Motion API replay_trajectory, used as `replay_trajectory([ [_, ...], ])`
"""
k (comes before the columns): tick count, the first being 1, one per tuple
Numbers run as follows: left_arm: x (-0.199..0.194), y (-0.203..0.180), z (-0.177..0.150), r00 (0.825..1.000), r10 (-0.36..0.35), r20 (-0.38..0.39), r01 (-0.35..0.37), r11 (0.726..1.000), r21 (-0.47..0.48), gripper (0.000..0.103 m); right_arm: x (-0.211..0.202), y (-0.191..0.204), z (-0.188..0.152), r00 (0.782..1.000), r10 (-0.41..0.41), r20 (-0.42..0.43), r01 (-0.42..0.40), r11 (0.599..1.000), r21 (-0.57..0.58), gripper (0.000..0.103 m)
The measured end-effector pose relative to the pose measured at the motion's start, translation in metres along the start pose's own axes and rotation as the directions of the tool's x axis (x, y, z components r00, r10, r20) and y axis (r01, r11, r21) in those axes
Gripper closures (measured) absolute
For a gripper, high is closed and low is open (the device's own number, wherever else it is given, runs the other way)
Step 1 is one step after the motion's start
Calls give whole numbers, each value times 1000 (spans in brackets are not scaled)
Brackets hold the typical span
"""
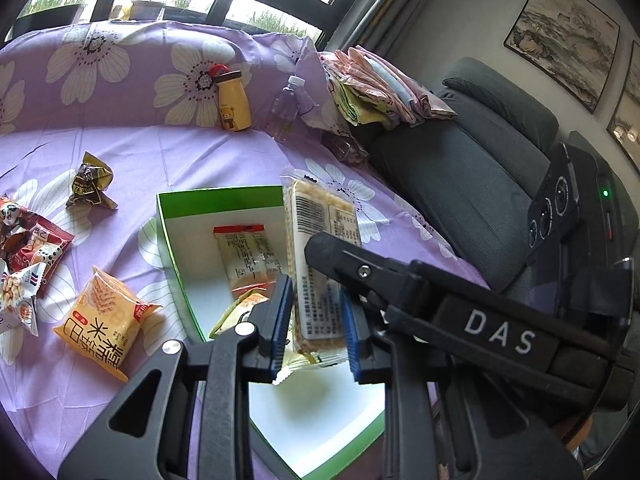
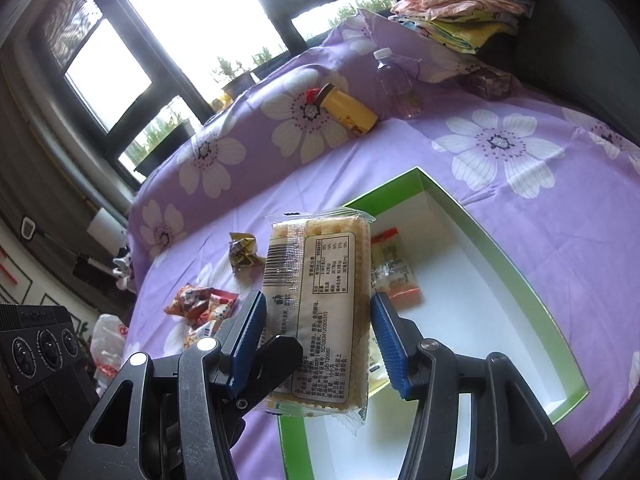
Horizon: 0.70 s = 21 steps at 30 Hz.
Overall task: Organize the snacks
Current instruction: 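Lift the biscuit bar packet with the right gripper and carry it over the box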
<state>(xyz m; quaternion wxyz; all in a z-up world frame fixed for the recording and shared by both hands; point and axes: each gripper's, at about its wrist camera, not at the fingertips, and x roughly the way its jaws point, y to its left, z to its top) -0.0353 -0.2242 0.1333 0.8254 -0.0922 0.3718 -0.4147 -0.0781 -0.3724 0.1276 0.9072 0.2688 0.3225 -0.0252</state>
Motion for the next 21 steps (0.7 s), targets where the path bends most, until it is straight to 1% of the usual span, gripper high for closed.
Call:
replay_trajectory([
  [14,26,-1,-1,997,-12,-79,10,1000,-29,81,12,-27,4,998,-27,-49,30,998,62,46],
  [21,35,2,-3,993,-15,-114,9,999,-51,81,18,-33,3,996,-43,-81,49,997,68,46],
])
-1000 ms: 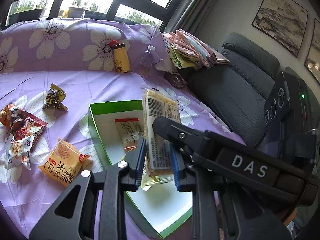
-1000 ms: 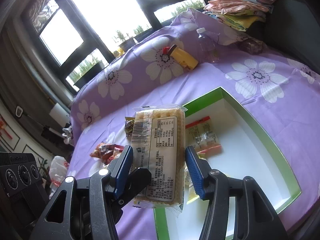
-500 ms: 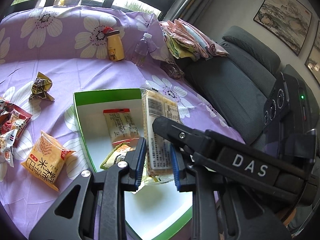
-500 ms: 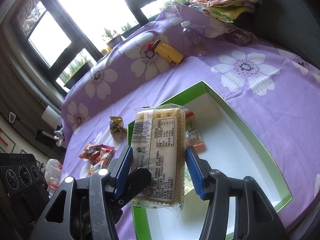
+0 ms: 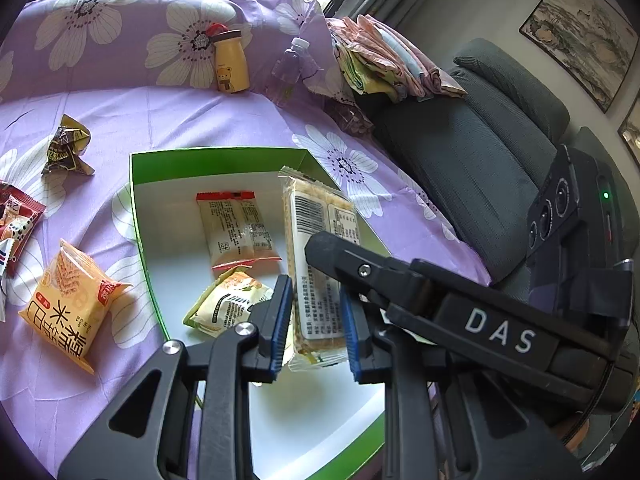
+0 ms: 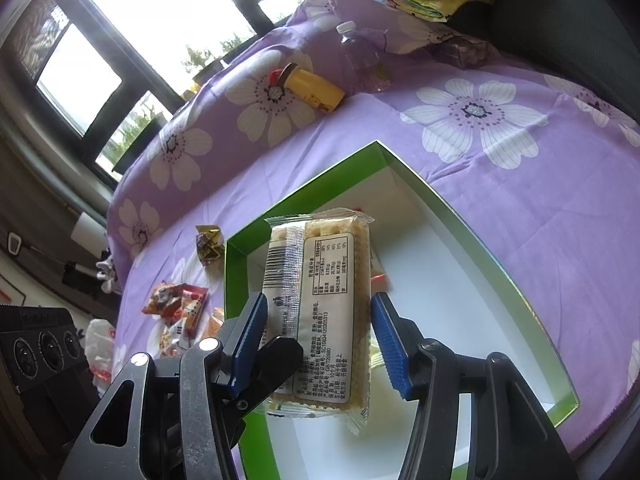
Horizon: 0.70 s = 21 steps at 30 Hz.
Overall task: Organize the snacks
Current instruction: 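Lift the biscuit bar packet with the right gripper and carry it over the box, then lower the biscuit bar into the box and open the right gripper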
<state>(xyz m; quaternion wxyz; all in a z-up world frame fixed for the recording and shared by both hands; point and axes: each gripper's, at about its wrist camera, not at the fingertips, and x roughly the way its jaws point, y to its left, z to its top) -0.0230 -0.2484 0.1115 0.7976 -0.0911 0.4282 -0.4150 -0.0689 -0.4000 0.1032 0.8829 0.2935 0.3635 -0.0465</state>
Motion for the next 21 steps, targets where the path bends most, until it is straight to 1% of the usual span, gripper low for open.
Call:
replay_trajectory([
  [10,10,7,1,999,-2,-41,1,999,-35,81,11,-5,1,999,-19,-43,20,1000,16,46],
  [18,16,8,0,998,-11,-67,7,998,-58,81,13,-7,0,997,-45,-55,47,999,26,46],
  [21,16,8,-1,998,-12,-66,8,998,-61,81,13,-8,0,997,-50,-58,52,998,31,46],
])
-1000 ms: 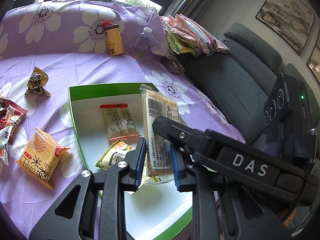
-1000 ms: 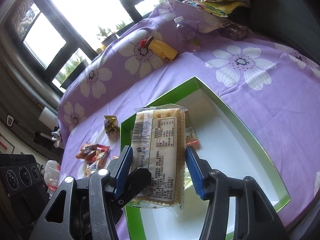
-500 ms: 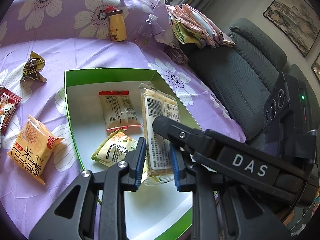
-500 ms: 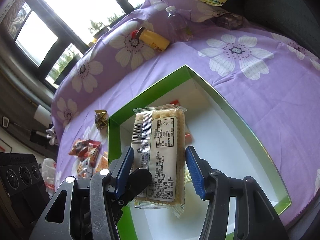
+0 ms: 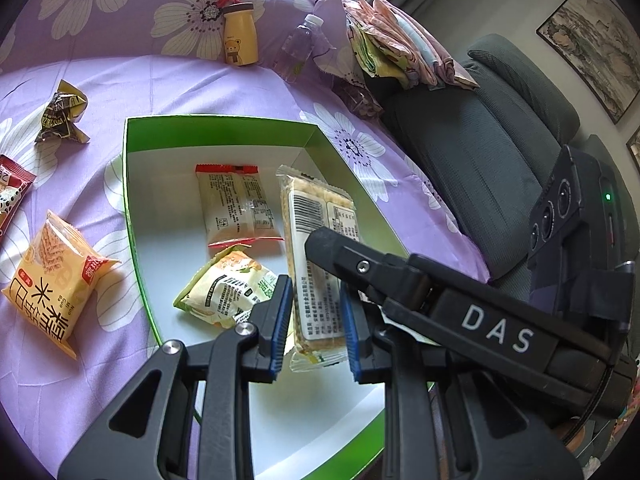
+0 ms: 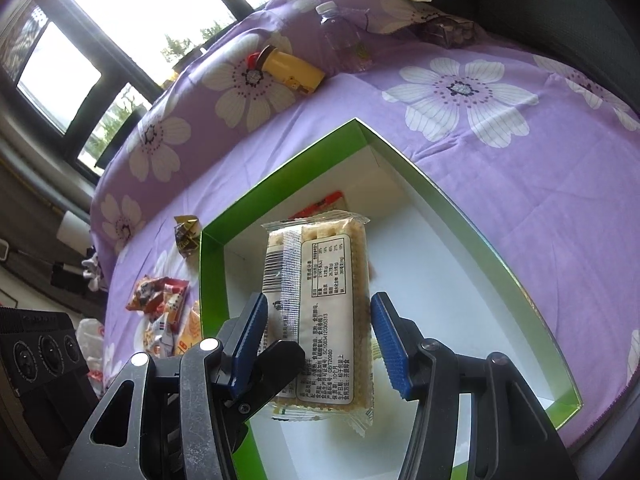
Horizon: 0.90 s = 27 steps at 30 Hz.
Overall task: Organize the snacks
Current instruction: 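Lower the biscuit bar into the box and open the right gripper, then move the right gripper back to the snack pile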
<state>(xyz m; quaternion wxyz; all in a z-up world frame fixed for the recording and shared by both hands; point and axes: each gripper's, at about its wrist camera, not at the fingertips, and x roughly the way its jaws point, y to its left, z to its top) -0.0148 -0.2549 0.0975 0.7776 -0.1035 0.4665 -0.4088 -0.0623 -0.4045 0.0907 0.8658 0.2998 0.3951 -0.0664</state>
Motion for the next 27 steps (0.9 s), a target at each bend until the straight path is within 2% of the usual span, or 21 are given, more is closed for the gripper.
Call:
replay_trajectory([
  [14,6,3,-1,1000,-4,-31,3,1000,-25,81,4,-2,2,1000,-23,-19,23,1000,1,46],
  [18,7,4,-1,998,-36,-42,34,999,-43,87,7,-2,1,999,-11,-31,11,1000,5,46],
  [23,8,4,-1,999,-7,-44,6,999,-36,87,9,-3,1,999,-19,-39,19,1000,7,46],
  [27,5,5,-2,999,-11,-36,10,999,-41,86,7,1,0,999,-27,-31,27,1000,-5,46],
])
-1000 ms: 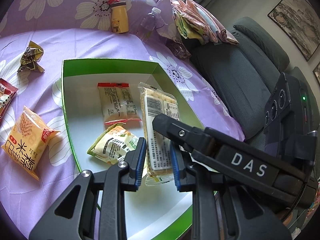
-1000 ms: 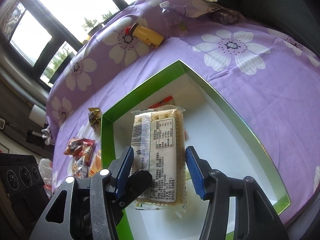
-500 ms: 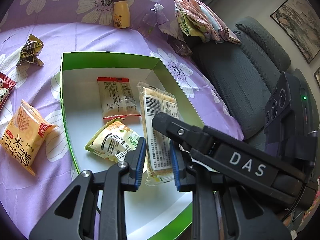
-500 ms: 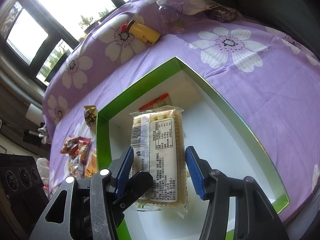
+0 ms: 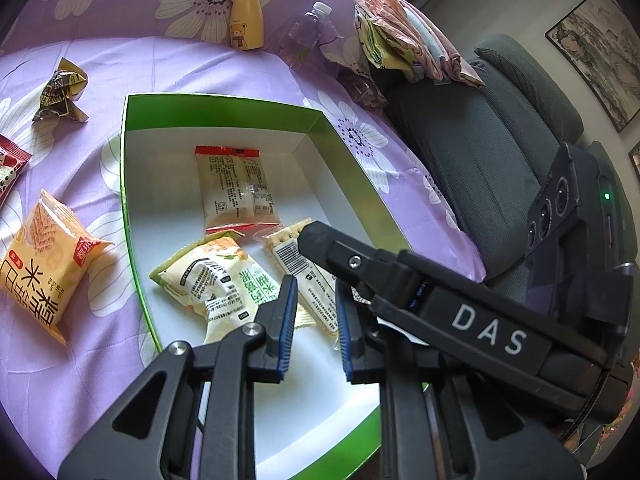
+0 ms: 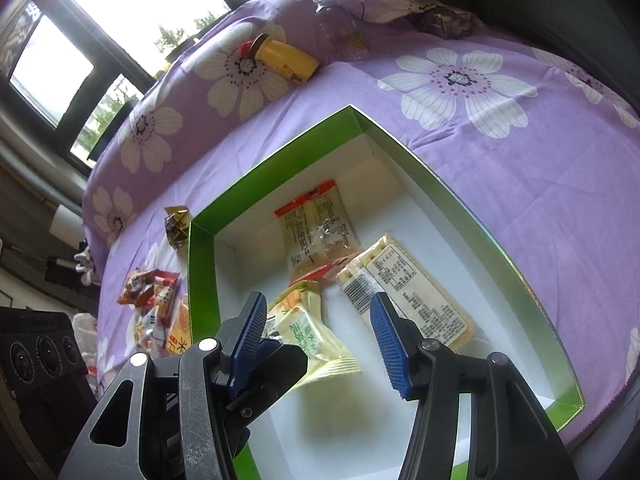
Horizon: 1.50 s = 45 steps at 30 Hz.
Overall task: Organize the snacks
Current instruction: 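Move the right gripper back to the snack pile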
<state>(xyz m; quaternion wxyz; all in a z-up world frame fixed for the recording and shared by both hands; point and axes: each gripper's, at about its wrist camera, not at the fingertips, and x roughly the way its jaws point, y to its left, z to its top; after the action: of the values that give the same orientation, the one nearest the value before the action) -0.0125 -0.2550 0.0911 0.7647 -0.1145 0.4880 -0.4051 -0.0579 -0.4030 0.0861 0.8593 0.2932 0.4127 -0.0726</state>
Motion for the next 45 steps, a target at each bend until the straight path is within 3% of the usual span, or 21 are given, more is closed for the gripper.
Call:
replay_trajectory([
  [9,-31,0,-2,993,68,94,-73,996,48,83,-12,17,-3,998,4,56,-2,999,-41,46],
  [13,-49,13,-4,989,84,119,-87,996,17,79,-20,25,-5,996,33,79,-28,998,-58,46],
  [16,-66,25,-5,984,103,146,-102,995,-14,74,-23,31,-7,994,68,89,-63,996,-66,40],
  [22,-105,45,-1,969,147,197,-141,989,-44,61,-30,49,-14,991,75,114,-64,993,-97,33],
  [24,-120,56,-1,964,161,213,-153,987,-55,51,-31,57,-16,987,85,133,-70,991,-114,27],
  [27,-142,77,1,957,191,220,-180,981,-69,42,-30,69,-21,987,87,139,-68,989,-131,27],
  [30,-165,107,0,945,243,219,-220,968,-121,41,-23,81,-25,988,97,123,-77,985,-157,26],
  [35,-200,162,-13,910,330,253,-279,936,-215,37,-10,110,-37,993,83,83,-61,970,-234,26],
  [40,-214,199,-16,871,426,244,-361,893,-269,33,11,144,-48,991,134,-6,-130,949,-286,26],
  [42,-214,210,-15,871,433,230,-372,889,-266,28,25,161,-48,986,157,-58,-167,943,-287,26],
  [45,-210,228,-15,886,411,213,-343,892,-294,26,49,188,-46,972,202,-123,-230,930,-286,26],
])
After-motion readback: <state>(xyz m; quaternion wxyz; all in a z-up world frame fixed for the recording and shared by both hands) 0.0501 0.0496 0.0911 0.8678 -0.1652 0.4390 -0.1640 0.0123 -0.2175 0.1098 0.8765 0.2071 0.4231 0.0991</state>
